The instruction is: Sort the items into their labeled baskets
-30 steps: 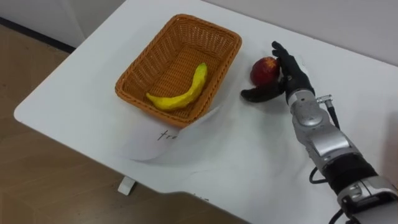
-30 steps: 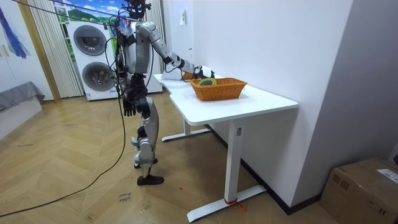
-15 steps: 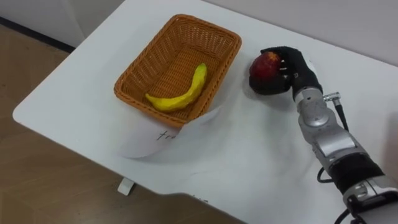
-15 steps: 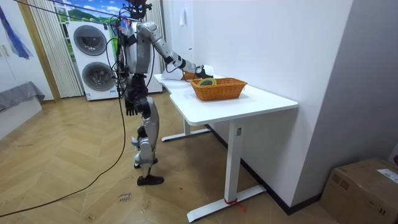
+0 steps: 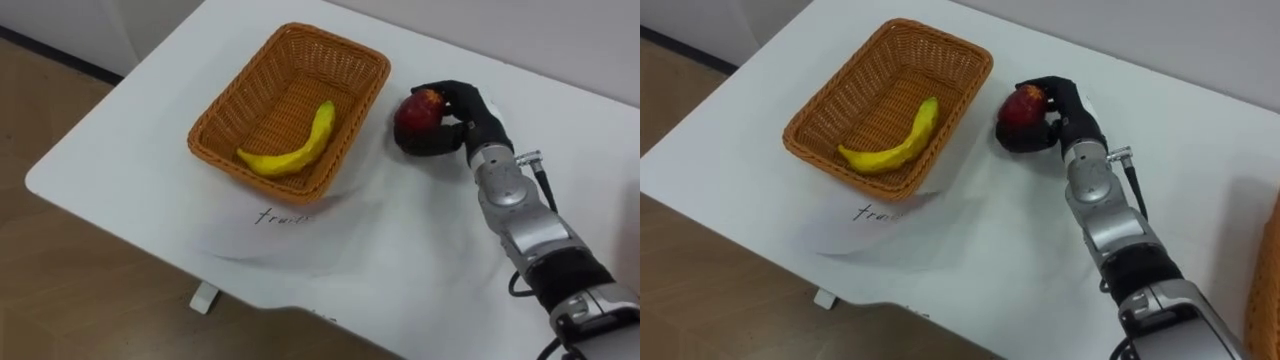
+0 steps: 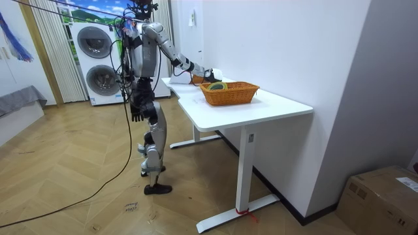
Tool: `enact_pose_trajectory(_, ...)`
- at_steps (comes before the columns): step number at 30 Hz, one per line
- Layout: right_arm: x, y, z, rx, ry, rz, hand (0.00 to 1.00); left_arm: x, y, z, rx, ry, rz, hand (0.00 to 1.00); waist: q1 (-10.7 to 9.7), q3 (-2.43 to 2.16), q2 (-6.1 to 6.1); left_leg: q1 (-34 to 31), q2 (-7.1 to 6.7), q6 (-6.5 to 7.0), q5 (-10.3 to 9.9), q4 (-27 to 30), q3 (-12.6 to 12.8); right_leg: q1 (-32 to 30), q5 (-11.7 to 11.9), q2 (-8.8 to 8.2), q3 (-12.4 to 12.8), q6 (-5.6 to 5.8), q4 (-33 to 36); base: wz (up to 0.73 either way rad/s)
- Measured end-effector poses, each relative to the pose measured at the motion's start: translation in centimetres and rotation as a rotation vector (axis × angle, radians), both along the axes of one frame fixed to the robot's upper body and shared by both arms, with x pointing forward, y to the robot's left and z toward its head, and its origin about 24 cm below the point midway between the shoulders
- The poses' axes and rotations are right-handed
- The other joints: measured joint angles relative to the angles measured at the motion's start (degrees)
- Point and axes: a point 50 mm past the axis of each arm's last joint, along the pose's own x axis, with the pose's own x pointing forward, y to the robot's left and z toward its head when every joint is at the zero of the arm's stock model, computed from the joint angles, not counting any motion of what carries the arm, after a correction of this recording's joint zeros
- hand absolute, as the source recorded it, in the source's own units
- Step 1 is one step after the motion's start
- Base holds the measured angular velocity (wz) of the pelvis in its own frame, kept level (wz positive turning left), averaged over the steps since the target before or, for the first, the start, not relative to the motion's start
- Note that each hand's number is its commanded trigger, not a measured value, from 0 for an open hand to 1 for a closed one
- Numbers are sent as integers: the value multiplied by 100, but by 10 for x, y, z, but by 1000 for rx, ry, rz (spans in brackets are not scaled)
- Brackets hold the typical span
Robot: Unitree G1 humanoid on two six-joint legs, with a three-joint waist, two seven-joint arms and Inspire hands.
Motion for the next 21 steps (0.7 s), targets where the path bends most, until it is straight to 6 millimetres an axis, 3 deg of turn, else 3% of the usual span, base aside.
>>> enact_pose_trajectory(9,0,-1,0,16,0,-6,100,1,1,1,12,-6,3,0,-25,-15,-18,20,-2,1,1,-2,8,26,0,-2,-1,1,1,0)
enact_pose_trajectory(15,-8,5,1,12,-11,19,100,-1,2,1,17,-7,16,0,-238,-36,-24,42,-5,1,1,2,-9,58,2,-2,23,5,-13,0)
enact_pose_trajectory(21,-16,3,20,47,-115,17,100,-9,4,1,36,-5,90,0,-513,-144,133,332,-3,18,11,-133,104,208,1,-10,154,21,-12,-12)
